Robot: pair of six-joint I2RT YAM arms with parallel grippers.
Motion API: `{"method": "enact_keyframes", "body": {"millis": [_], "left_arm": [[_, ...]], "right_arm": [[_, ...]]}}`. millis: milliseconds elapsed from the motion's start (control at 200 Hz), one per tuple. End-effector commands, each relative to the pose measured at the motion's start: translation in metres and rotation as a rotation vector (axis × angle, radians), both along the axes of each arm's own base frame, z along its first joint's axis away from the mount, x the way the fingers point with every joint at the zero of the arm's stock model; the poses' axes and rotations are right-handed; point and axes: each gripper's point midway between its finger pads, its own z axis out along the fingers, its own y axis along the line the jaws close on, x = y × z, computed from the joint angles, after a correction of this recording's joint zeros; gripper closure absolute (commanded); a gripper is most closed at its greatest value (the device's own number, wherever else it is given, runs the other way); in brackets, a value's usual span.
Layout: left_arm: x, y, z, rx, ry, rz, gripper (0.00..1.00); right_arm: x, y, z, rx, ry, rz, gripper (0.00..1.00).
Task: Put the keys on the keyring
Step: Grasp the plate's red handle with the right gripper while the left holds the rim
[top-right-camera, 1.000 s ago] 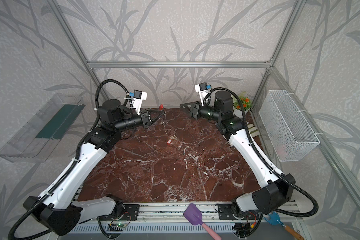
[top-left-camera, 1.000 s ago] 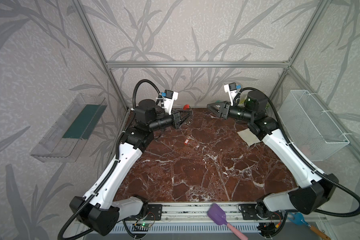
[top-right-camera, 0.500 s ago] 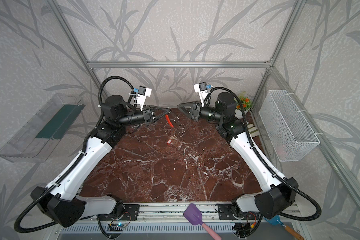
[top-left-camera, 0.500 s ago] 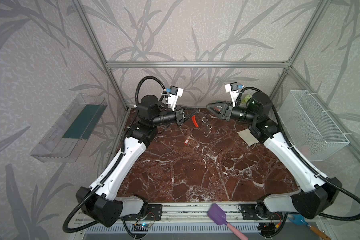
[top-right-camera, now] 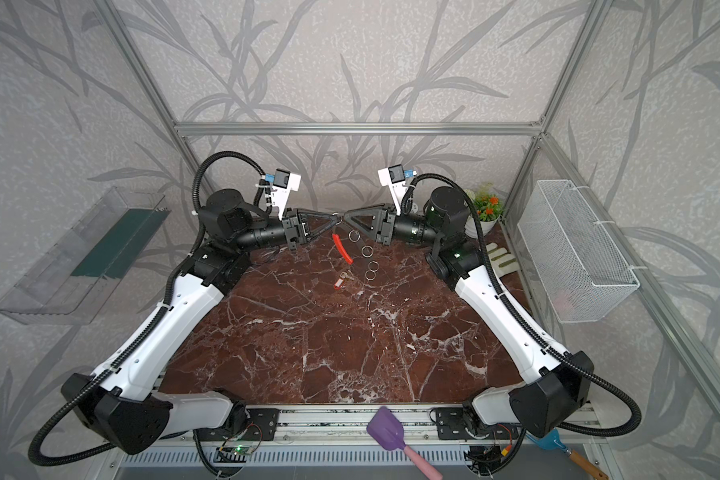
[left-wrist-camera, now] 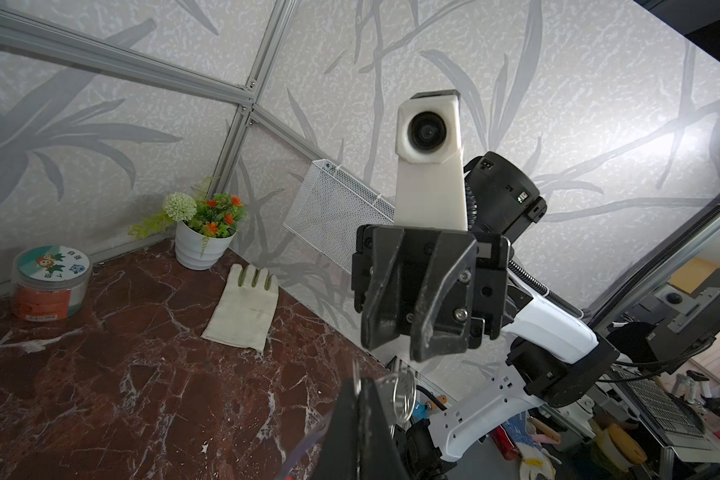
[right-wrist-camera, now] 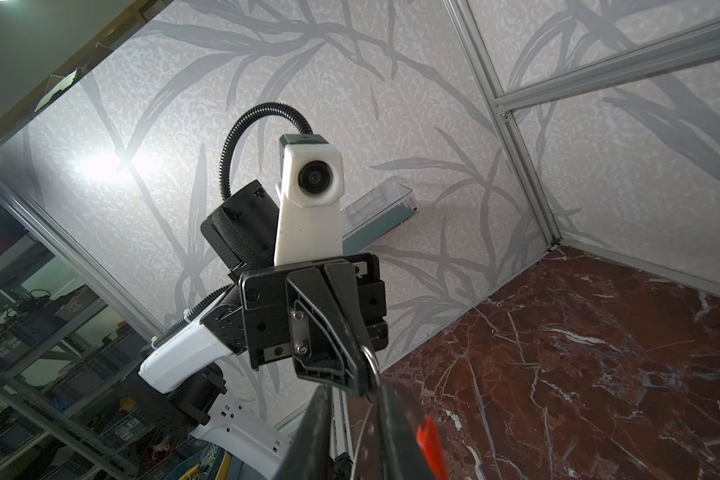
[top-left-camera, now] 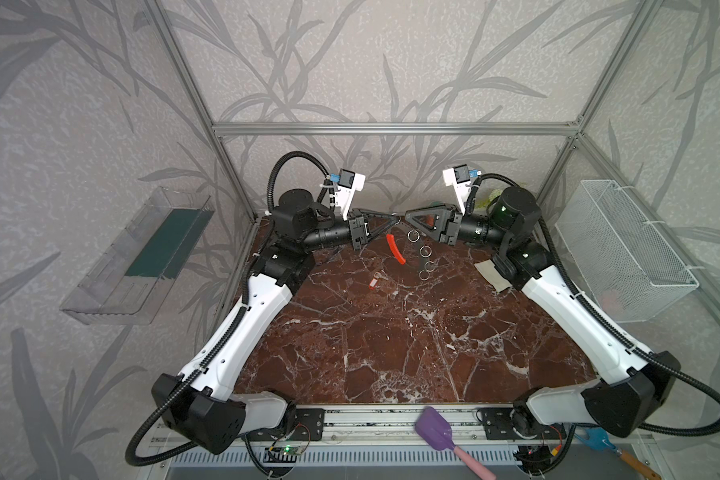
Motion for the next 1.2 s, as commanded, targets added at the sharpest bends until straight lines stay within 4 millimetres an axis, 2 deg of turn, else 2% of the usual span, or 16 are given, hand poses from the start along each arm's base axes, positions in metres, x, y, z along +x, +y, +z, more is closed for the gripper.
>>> {"method": "enact_keyframes", "body": {"millis": [0,240,395,525,685,905,1150,1194], "left_arm": [[-0.016,0.004,0.026,-0.038,-0.079,-0.032,1.0],[-0.015,0.006,0.027,-0.032,-0.089,-0.008,1.0],[-0.009,0.008,0.028,-0.029,-0.094,0.035,1.0],[-0.006,0.01,0.028,-0.019,-0.097,0.06,1.0],[-0.005,0.01,0.028,-0.009,-0.099,0.066,1.0],[-0.005,0.011,0.027,0.007,-0.104,0.078,1.0],[-0.004,0.012,0.027,0.013,-0.11,0.087,1.0],[-0.004,0.012,0.028,0.011,-0.11,0.089,1.0]], "right_arm": [[-0.002,0.005,0.0,0.006,-0.014,0.031,0.79],[0.001,0.006,-0.004,-0.011,-0.02,0.011,0.81],[-0.001,0.0,-0.009,-0.051,-0.053,-0.028,0.65],[-0.002,-0.004,-0.014,-0.109,-0.1,-0.105,0.63],[-0.001,-0.005,-0.017,-0.182,-0.161,-0.186,0.62],[-0.008,0.007,-0.018,-0.267,-0.246,-0.213,0.61],[-0.01,0.004,-0.011,-0.273,-0.295,-0.261,0.59],[-0.009,0.006,-0.013,-0.284,-0.292,-0.26,0.62]]}}
